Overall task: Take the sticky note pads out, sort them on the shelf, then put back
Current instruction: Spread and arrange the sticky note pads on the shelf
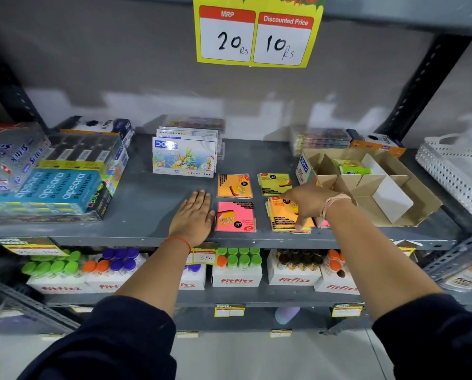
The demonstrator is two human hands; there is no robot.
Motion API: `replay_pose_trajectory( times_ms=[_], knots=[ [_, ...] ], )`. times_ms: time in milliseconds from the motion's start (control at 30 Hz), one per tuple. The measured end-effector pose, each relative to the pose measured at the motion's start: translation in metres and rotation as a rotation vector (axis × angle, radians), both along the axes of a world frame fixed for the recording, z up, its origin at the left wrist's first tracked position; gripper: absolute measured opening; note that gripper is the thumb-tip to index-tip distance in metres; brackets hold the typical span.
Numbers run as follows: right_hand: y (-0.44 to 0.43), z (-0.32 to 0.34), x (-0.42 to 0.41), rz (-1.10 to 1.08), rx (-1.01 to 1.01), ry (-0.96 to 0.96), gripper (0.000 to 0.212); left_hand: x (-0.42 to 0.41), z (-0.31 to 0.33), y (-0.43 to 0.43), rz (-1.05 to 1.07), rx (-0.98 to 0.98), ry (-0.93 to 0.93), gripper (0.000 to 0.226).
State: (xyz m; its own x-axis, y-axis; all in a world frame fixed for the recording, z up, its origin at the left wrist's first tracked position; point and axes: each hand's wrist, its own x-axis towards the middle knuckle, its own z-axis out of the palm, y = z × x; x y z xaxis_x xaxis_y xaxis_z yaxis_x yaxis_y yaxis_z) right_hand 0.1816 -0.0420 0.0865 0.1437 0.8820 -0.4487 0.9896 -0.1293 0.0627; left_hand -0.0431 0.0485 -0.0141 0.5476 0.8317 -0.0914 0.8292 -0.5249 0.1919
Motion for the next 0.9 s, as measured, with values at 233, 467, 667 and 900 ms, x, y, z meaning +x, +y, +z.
replay_pose_trajectory(
  times_ms=[233,467,667,900],
  knots=[
    [0.009,0.024,0.007,-0.058,0.231,0.286,0.08,0.0,0.0,-0.002,0.012,0.008,-0.049,0.054],
    [0.074,-0.002,-0.024,-0.012,0.302,0.399,0.065,0.001,0.0,0.0,0.014,-0.018,-0.004,0.055],
    [0.111,-0.034,-0.032,-0.01,0.196,0.365,0.063,0.0,-0.002,0.001,0.015,0.011,-0.043,0.054],
    [0.118,-0.042,-0.036,0.028,0.215,0.377,0.062,0.0,-0.001,0.0,0.018,0.009,-0.048,0.054]
  ],
)
